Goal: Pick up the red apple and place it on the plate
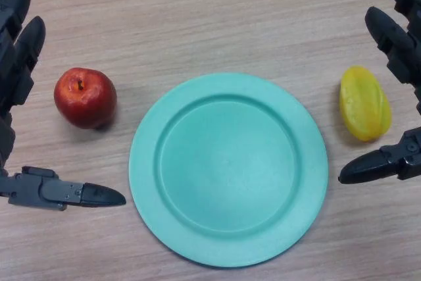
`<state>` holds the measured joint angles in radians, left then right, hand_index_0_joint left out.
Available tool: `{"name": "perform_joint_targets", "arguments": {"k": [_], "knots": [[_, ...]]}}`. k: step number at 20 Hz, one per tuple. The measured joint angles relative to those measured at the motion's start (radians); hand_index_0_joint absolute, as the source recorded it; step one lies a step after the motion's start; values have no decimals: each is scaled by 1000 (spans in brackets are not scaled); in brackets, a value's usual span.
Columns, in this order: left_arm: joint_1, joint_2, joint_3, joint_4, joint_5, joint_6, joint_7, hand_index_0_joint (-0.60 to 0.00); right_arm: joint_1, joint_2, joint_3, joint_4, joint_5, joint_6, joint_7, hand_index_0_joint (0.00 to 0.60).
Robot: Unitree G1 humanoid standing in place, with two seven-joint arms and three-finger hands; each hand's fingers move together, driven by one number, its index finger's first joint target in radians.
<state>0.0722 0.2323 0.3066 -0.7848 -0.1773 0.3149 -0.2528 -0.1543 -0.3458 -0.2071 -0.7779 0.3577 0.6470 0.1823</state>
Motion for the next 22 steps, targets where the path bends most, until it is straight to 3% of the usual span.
{"name": "perform_joint_targets", "arguments": {"k": [8,11,17,22], "knots": [[-34,10,13,44,-1,-1,10,0,0,-5,-20,-25,34,0,3,0],[-116,75,12,211,84,-43,49,0,22,-8,-67,-27,34,-2,3,0],[-273,153,-46,667,203,-240,179,0,55,-5,-71,-48,34,-2,2,0],[-350,150,-159,905,290,-317,207,0,62,-3,-72,-76,38,-2,0,0]]}}
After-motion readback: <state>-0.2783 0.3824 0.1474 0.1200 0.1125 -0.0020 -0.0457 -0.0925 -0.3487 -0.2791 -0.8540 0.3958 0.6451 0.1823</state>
